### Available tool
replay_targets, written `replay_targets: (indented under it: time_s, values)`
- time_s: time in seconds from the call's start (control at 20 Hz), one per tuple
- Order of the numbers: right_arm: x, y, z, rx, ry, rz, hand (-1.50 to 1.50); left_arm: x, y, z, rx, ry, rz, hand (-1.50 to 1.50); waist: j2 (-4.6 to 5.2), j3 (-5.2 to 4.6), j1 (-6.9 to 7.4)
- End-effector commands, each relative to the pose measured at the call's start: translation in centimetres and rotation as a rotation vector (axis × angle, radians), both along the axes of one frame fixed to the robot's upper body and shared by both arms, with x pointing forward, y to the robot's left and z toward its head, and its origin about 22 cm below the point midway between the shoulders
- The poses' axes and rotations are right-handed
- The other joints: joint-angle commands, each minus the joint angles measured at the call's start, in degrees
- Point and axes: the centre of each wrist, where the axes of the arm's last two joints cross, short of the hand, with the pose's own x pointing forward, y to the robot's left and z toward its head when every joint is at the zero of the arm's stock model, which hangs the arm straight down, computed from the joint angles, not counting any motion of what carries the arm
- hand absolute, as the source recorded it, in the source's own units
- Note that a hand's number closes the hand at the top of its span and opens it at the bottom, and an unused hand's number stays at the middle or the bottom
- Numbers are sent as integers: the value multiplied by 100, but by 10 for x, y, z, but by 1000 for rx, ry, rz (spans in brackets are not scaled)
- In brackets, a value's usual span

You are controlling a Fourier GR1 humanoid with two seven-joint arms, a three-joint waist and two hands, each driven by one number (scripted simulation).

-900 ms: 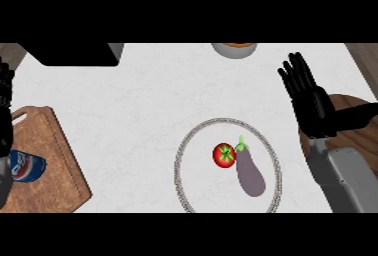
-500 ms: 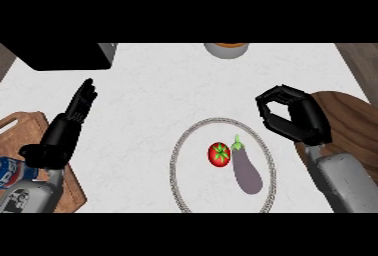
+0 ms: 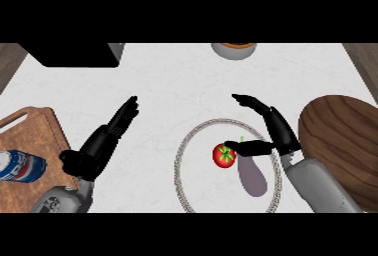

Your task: Pick the tomato from the placemat and place it in the bowl

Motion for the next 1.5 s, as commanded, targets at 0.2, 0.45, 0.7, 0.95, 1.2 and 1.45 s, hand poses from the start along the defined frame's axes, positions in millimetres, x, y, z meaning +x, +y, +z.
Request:
replay_targets:
  time_s: [0.2,0.45,0.7,0.95,1.2,1.45]
  values:
    - [31,-3,64,-574,90,105,-150,10,-9,16,1,10,-18,0,-51,-18,1]
    - [35,23,82,-818,361,313,-150,2,-4,-6,-3,30,-11,0,-20,-30,83]
    - [41,56,120,-862,511,424,-150,-6,-5,-9,-2,21,-23,0,-16,-8,34]
    - [39,68,127,-886,605,456,-150,3,0,-10,-14,7,-15,0,-3,1,-25]
    - [21,94,125,-919,614,438,-150,1,-14,-2,-8,14,-8,0,-10,4,-32]
    - [7,102,115,-922,563,405,-150,-3,-18,22,-22,8,-12,0,-11,6,-17]
